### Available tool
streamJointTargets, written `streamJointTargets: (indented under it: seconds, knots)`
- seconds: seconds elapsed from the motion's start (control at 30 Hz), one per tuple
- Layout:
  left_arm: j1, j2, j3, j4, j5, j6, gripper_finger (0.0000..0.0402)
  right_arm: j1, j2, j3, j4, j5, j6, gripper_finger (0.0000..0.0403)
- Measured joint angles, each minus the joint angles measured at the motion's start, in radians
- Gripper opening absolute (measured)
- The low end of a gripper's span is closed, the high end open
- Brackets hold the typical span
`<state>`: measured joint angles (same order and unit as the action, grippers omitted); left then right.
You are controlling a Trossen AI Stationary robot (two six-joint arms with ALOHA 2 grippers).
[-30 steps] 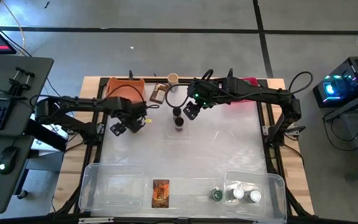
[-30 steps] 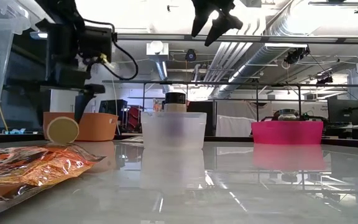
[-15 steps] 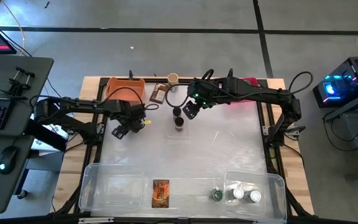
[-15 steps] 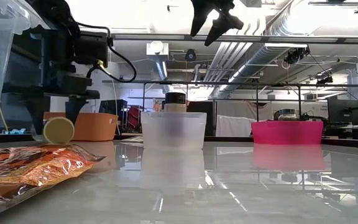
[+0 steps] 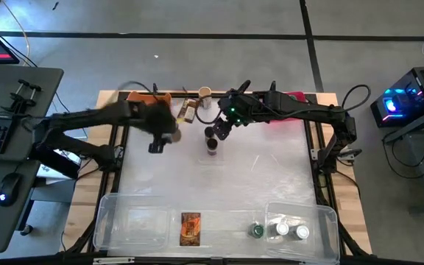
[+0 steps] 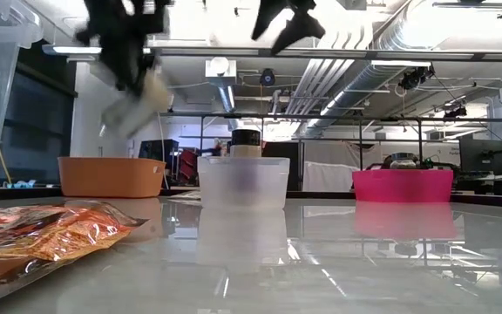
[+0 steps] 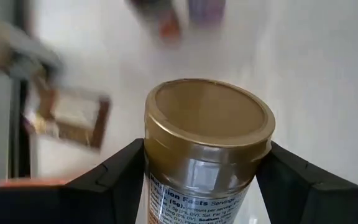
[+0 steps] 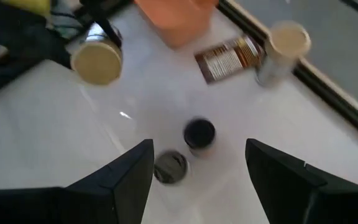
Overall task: Sort spices by type
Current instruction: Put the bottom gold seasoning bottle into the left transparent bin
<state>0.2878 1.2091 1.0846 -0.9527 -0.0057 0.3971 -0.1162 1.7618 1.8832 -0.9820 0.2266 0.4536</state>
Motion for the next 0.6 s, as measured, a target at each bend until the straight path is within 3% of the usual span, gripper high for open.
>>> streamJointTargets:
  seconds: [0.17, 0.3, 0.43, 0.6]
  knots:
    - [-0.004, -0.166, 0.096, 0.045, 0.19, -0.229, 0.0228, 0.031, -0.001, 0.0, 0.227, -0.197, -0.184, 0.0248]
    - [-0.04, -0.288, 0.088, 0.108, 0.124, -0.368, 0.0228, 0.073, -0.001, 0.0, 0.422, -0.347, -0.248, 0.0248]
    - [-0.093, -0.297, 0.086, 0.105, 0.011, -0.373, 0.0228, 0.127, 0.0, 0.0, 0.471, -0.336, -0.365, 0.0248]
    - [-0.174, -0.176, 0.085, 0.144, -0.029, -0.279, 0.0228, 0.183, 0.025, 0.0, 0.446, -0.228, -0.512, 0.0248]
